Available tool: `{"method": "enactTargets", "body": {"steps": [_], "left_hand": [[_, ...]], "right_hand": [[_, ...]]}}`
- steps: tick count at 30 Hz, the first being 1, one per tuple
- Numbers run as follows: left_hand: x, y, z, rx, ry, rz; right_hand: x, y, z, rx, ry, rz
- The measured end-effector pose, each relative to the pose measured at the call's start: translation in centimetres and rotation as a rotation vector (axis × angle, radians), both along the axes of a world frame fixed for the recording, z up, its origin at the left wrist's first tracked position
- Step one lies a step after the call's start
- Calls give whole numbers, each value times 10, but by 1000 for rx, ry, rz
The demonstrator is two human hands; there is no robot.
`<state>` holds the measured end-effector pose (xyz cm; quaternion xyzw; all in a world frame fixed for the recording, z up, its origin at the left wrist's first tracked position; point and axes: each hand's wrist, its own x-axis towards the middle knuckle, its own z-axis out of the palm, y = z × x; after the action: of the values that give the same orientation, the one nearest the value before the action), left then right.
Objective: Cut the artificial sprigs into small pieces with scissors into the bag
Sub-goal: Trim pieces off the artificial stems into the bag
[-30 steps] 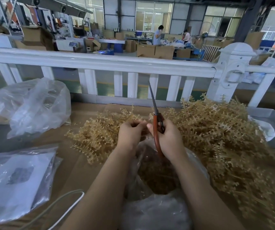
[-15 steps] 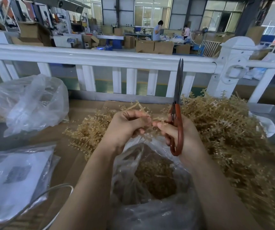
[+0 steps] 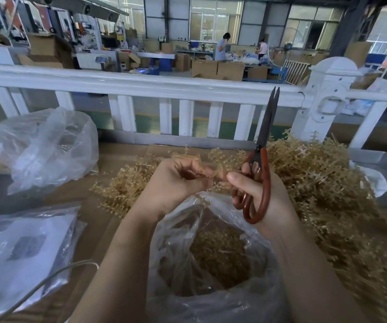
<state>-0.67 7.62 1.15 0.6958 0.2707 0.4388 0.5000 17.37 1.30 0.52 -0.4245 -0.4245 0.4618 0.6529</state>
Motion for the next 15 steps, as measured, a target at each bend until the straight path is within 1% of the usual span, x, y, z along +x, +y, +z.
{"method": "enactTargets", "body": {"steps": [4, 7, 10, 13, 15], "left_hand": [[-5, 4, 2, -68, -81, -84], [-5, 3, 4, -142, -42, -128], [0, 2, 3, -172, -40, -44], [4, 1, 1, -187, -132, -46], [7, -1, 0, -137, -189, 7]], "right_hand": [[0, 1, 0, 12, -59, 3], [1, 3, -1, 16, -110, 9], [1, 6, -3, -29, -184, 16], [-2, 8, -6, -76, -268, -29], [-4, 8, -8, -78, -264, -75]]}}
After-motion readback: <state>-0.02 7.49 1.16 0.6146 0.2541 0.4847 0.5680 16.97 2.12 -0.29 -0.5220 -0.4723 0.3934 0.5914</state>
